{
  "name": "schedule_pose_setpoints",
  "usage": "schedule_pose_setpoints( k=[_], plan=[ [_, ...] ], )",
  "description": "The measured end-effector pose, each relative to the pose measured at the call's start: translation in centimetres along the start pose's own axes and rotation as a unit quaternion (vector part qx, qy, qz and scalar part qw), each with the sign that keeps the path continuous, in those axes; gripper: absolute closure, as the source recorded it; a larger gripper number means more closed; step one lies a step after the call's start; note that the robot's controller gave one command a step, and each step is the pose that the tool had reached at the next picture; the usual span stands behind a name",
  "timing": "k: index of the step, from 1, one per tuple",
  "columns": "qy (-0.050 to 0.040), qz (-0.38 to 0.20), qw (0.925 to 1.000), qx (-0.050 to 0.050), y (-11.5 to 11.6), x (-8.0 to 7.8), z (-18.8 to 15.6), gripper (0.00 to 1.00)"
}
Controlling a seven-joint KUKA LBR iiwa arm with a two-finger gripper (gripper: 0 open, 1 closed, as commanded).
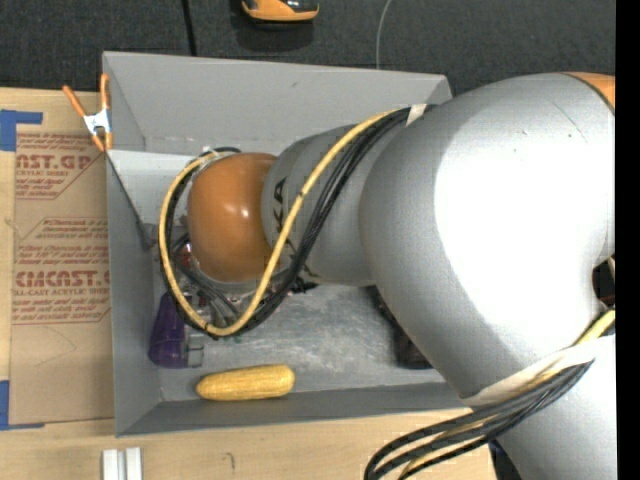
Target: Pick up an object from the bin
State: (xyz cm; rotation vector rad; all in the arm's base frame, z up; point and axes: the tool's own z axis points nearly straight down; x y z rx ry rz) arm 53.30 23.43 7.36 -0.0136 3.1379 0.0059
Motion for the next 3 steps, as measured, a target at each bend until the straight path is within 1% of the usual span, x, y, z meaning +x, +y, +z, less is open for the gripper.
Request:
schedule_pose_setpoints(
  k=[2, 3],
  plan=[
    [0.0041, 0.0, 1.0, 0.002, -0.1, 0.2, -0.8, 1.0],
    [0.0065, 0.0, 1.0, 0.003, -0.1, 0.3, -2.8, 1.0]
  ],
)
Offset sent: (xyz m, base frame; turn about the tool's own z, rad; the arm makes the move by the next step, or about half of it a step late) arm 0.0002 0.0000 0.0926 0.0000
